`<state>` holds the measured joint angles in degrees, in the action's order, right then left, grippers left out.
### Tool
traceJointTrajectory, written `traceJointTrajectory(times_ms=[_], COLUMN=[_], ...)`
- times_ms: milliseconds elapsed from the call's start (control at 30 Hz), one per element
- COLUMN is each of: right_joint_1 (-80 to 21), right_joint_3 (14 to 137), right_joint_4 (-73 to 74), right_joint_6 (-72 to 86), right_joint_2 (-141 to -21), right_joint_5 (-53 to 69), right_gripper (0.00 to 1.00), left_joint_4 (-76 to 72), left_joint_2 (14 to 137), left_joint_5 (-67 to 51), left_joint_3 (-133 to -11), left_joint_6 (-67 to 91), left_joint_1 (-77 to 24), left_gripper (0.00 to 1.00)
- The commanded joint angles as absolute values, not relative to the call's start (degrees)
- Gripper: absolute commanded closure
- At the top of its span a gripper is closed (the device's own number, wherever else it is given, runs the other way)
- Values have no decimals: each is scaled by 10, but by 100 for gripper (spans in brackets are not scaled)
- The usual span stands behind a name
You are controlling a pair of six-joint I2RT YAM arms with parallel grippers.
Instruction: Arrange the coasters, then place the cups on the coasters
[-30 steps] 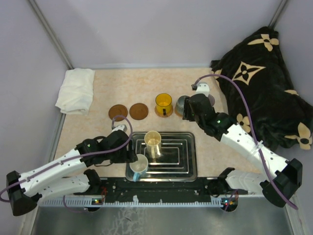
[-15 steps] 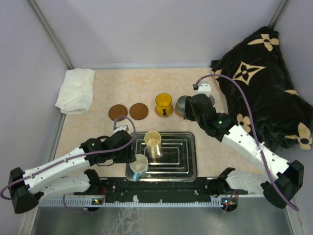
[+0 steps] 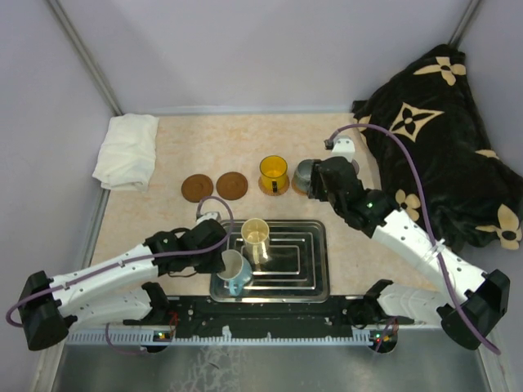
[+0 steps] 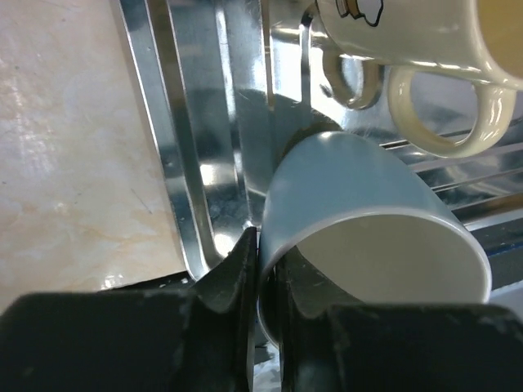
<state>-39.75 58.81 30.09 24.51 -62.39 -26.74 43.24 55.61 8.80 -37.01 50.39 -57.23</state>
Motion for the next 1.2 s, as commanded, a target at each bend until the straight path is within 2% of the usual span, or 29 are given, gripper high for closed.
traceJointTrajectory(times_ms=[0,100,400,533,633,800,967,1167], right_joint_1=[-401,-400,-401,-400,-400,-400,-400,-401], right_joint_3=[598,596,590,582,577,575,567,573], right_joint_4=[287,282,271,258,252,251,250,255], right_joint_6=[240,240,243,243,246,248,246,245], right_joint_2=[-604,-605,-607,-605,-606,-608,-601,-606], right_joint_5=[-290,-291,-287,-282,-274,-271,-275,-271], right_gripper=[50,50,50,50,51,52,52,52], left_joint_4=[419,435,557,589,589,549,434,380], left_joint_2=[555,551,583,621,659,713,741,856], left_joint_5=[98,112,173,246,298,300,237,141], left_joint_3=[-370,-390,-511,-570,-608,-654,-667,-756], left_joint_6=[509,508,490,467,421,309,196,115], left_joint_1=[-578,-578,-579,-578,-563,-443,-320,-251], left_gripper=[90,94,95,95,90,84,84,85])
